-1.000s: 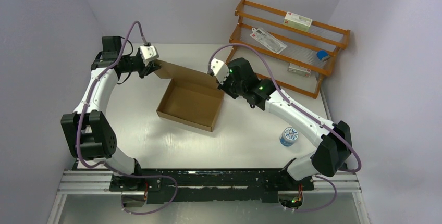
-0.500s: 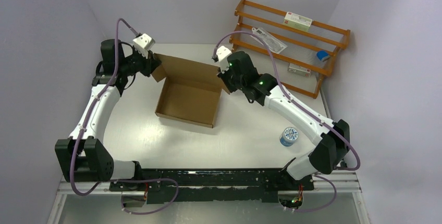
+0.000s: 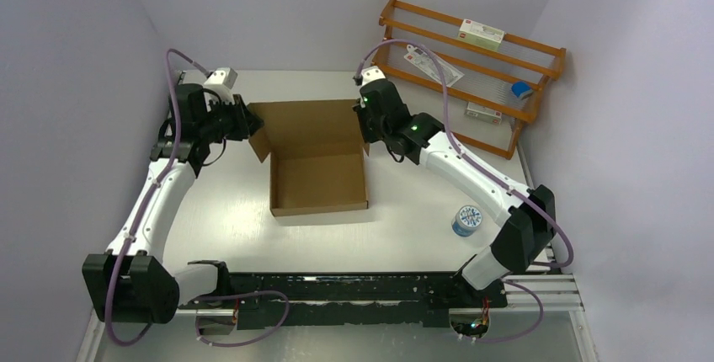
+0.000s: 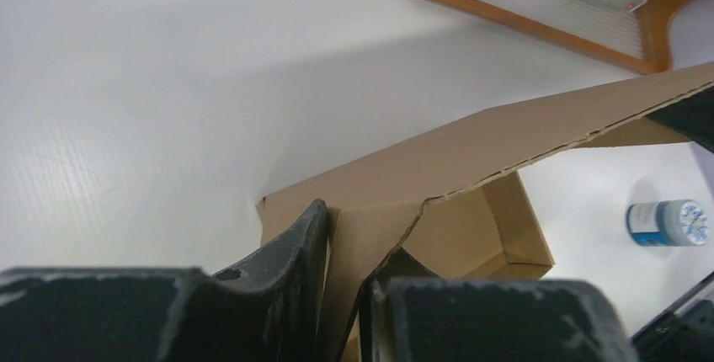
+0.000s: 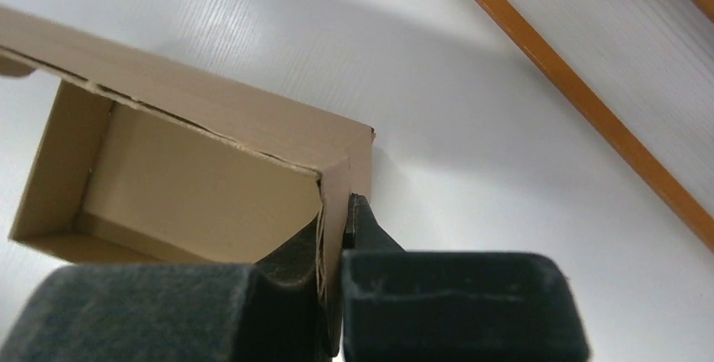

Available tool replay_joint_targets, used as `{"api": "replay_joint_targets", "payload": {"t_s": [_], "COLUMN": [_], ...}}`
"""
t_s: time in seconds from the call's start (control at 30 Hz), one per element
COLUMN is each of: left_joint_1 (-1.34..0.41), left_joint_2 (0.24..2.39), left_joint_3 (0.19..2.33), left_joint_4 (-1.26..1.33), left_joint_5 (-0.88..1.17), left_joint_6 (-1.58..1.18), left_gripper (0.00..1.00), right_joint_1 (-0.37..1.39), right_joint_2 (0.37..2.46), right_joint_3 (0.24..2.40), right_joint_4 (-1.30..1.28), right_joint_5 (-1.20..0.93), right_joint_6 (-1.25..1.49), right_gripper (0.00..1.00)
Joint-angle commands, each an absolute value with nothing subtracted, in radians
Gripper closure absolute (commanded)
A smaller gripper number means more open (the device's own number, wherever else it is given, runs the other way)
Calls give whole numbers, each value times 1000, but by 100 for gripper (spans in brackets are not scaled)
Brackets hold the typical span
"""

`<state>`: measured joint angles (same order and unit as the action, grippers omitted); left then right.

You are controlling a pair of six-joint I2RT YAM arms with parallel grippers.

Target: Fold the paper box

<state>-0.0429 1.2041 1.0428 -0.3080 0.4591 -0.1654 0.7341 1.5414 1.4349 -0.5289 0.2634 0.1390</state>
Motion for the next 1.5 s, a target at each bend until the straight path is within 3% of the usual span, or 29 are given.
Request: {"api": "replay_joint_targets", "payload": {"t_s": [0.0,0.5,0.8,0.93,1.3,1.47], "left_joint_1": [-80,-156,-156,-156,-156,-156], "left_joint_2": [1165,1121,1098,1050,1037,1057], "left_joint_3": [1019,962,1019,981,1001,997], "left_joint_4": [-278,-179,-395,-376,-491,-521], "left_joint_5": [451,399,293,269,197,158], "left_joint_6": [-337,-514,-235,-207,-88,-41], "left_gripper": [78,65,44,42,41,41], "right_joint_1": [741,750,747,740,674,657], "right_joint_2": [1573,1531,1501,1473,1428,1434], "right_joint_3": [1492,1386,1315,1289,1255,1233], "right_joint_4": [-500,-388,-334,-327,-383,-388], "right_joint_5": [292,395,409,397,275,230], "right_joint_6": [301,399,212,173,71,22], "right_gripper": [100,100,99,86,65,63]}}
